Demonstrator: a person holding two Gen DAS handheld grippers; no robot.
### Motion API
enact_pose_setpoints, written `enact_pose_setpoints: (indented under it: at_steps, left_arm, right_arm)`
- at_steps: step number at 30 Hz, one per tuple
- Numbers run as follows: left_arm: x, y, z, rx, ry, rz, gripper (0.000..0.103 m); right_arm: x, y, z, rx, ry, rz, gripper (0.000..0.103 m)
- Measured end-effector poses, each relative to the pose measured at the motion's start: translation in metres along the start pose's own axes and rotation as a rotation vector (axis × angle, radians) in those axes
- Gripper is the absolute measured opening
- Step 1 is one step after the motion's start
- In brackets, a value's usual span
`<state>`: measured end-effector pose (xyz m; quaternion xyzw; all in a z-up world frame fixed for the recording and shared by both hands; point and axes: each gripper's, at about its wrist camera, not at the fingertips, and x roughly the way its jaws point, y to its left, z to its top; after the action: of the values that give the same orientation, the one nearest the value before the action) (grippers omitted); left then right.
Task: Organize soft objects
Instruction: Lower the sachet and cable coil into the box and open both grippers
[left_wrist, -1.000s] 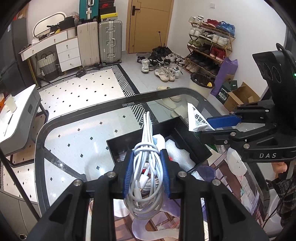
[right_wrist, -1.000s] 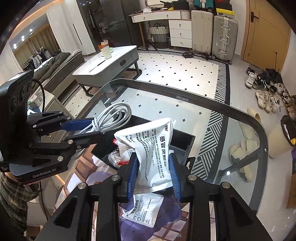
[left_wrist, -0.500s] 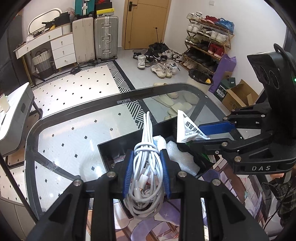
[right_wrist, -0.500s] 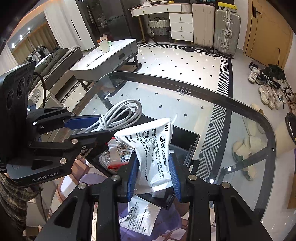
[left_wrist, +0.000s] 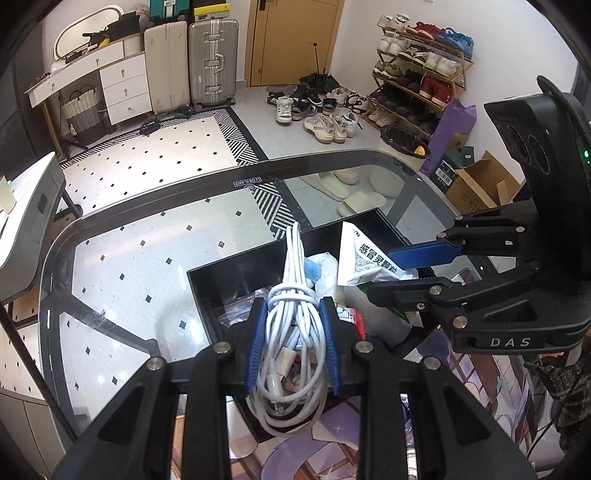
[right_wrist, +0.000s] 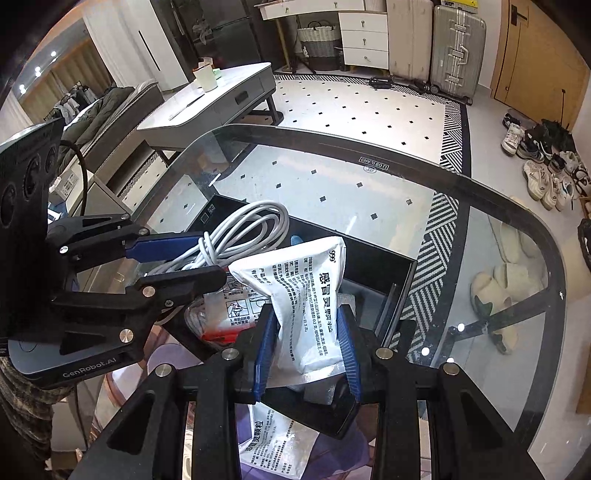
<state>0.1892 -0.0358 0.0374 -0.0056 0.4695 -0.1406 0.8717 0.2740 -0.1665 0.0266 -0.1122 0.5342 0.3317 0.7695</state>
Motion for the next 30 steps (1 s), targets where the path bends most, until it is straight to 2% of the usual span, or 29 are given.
enact_pose_setpoints:
  at_steps: [6,14,16,17,18,21,24,26,27,28,30]
  left_arm:
    - [0.004,0.001,0.005,-0.036,0.021,0.006,0.027]
    - [0.006,0.007,0.005,-0.087,0.045,-0.002,0.029]
    - [0.003,0.007,0.005,-0.09,0.039,0.0,0.036]
    - [0.001,0.007,0.005,-0.09,0.035,0.002,0.046]
    - [-0.002,0.007,0.004,-0.09,0.028,0.003,0.051]
    - [-0.008,0.003,0.004,-0.078,0.013,0.018,0.053]
    - [-0.012,0.002,0.004,-0.072,0.018,0.028,0.055]
    - [-0.015,0.0,0.002,-0.063,0.019,0.047,0.062]
    - [-0.018,0.0,0.001,-0.058,0.016,0.054,0.074]
    - [-0.021,0.0,-0.002,-0.052,0.008,0.055,0.081]
    - [-0.027,-0.002,-0.005,-0.05,-0.003,0.062,0.082]
  right_arm:
    - [0.007,0.0,-0.003,0.008,0.015,0.01,0.035]
    - [-0.001,-0.004,-0.005,0.025,-0.002,0.019,0.046]
    - [-0.004,-0.004,-0.006,0.028,-0.012,0.015,0.052]
    - [-0.006,-0.004,-0.006,0.029,-0.017,0.013,0.053]
    - [-0.008,-0.005,-0.006,0.031,-0.021,0.013,0.053]
    - [-0.012,-0.005,-0.009,0.033,-0.029,0.009,0.057]
    - [-0.02,-0.006,-0.012,0.036,-0.046,0.003,0.074]
    - [-0.026,-0.007,-0.015,0.044,-0.068,0.002,0.087]
    - [-0.029,-0.009,-0.016,0.052,-0.076,0.001,0.088]
    - [-0.031,-0.01,-0.017,0.058,-0.078,0.0,0.088]
    - [-0.035,-0.012,-0.02,0.065,-0.082,-0.001,0.09]
